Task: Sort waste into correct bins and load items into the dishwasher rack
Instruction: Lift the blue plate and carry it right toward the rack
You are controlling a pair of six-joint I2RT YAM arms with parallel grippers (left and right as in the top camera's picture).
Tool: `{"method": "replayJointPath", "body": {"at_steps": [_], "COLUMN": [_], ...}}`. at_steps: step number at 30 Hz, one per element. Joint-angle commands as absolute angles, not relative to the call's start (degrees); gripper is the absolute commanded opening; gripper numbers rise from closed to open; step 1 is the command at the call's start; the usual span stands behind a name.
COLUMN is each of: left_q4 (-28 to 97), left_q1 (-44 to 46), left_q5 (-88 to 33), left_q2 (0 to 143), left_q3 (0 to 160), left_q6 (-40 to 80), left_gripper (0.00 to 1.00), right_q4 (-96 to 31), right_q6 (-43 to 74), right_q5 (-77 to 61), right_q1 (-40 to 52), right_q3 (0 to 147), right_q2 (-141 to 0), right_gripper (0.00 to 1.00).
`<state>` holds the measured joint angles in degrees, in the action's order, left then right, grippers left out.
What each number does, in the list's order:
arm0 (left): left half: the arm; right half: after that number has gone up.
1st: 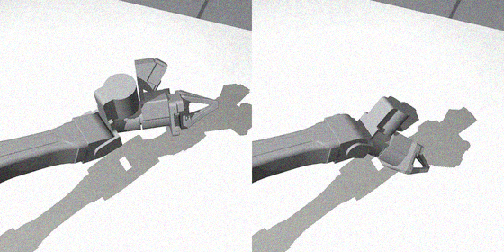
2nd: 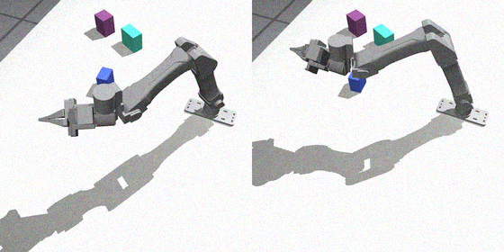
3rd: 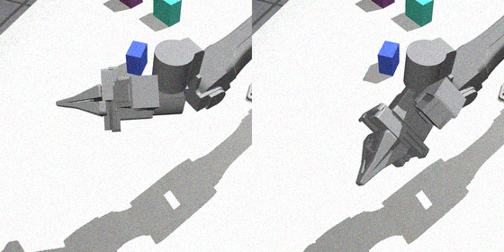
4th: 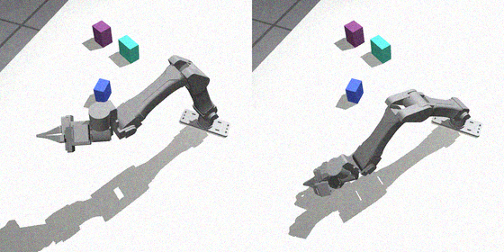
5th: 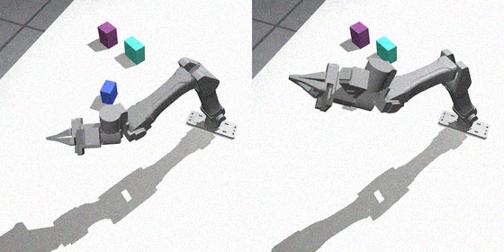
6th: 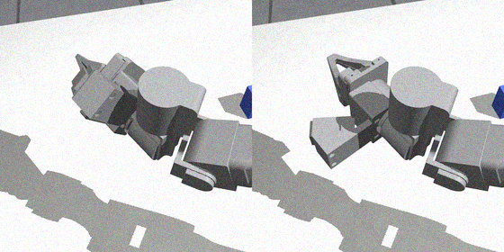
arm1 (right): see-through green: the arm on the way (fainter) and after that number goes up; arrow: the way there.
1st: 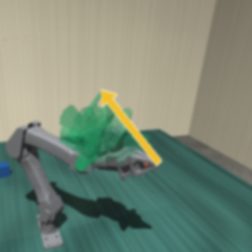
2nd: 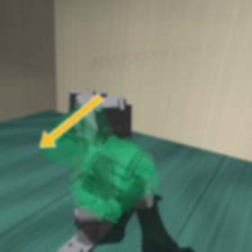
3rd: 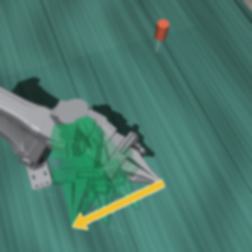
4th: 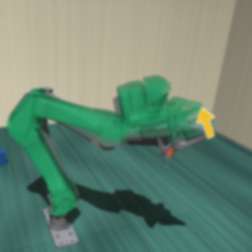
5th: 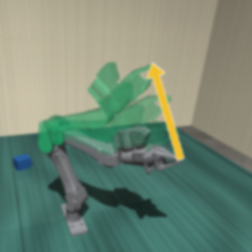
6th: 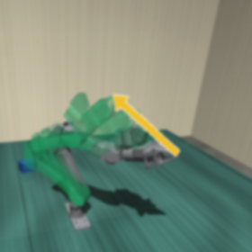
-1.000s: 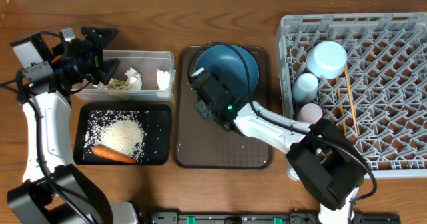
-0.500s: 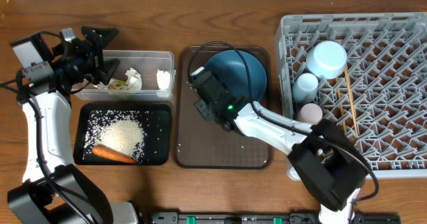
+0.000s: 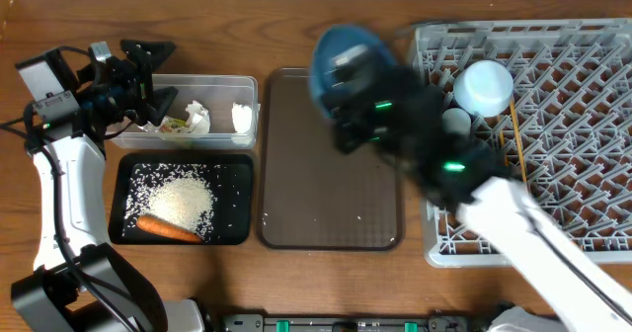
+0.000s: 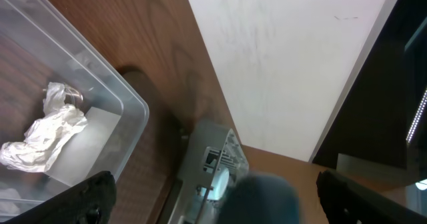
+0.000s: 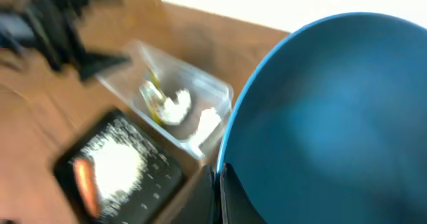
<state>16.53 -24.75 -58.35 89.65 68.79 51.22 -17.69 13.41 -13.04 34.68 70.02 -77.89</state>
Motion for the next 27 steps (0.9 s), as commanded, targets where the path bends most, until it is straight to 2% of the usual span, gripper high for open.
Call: {"method": "replayJointPath", "body": {"at_steps": [1, 7, 10, 15, 21, 27], "left_q4": [16.67, 16.67, 16.67, 16.67, 16.64, 16.67], "left_q1": [-24.95, -24.95, -24.95, -24.95, -24.95, -24.95], "left_q5": [-58.92, -58.92, -58.92, -58.92, -58.92, -58.92], "left_q2": [89.71, 89.71, 89.71, 89.71, 89.71, 89.71], "left_q3": [68.58, 68.58, 68.58, 68.58, 68.58, 68.58], "left_q6": [51.13, 51.13, 51.13, 51.13, 51.13, 51.13], "left_gripper": [0.98, 0.98, 0.98, 0.98, 0.98, 0.98], "right_q4": [-19.55, -24.38, -24.69, -26.65, -26.65, -26.74], "right_q6": [18.04, 18.0, 18.02, 16.29, 13.21, 10.33], "right_q5": [-28.16, -49.65, -64.73, -77.08, -88.51, -89.32], "right_q1": [26.39, 6.15, -5.43, -20.14, -33.08, -39.38], "right_q3": [70.43, 70.43, 70.43, 70.39, 70.13, 67.18], "right_q2": [-71.59, -65.06, -64.75, -66.02, -70.63, -77.41], "right_gripper": [0.01, 0.01, 0.01, 0.01, 0.01, 0.01]}}
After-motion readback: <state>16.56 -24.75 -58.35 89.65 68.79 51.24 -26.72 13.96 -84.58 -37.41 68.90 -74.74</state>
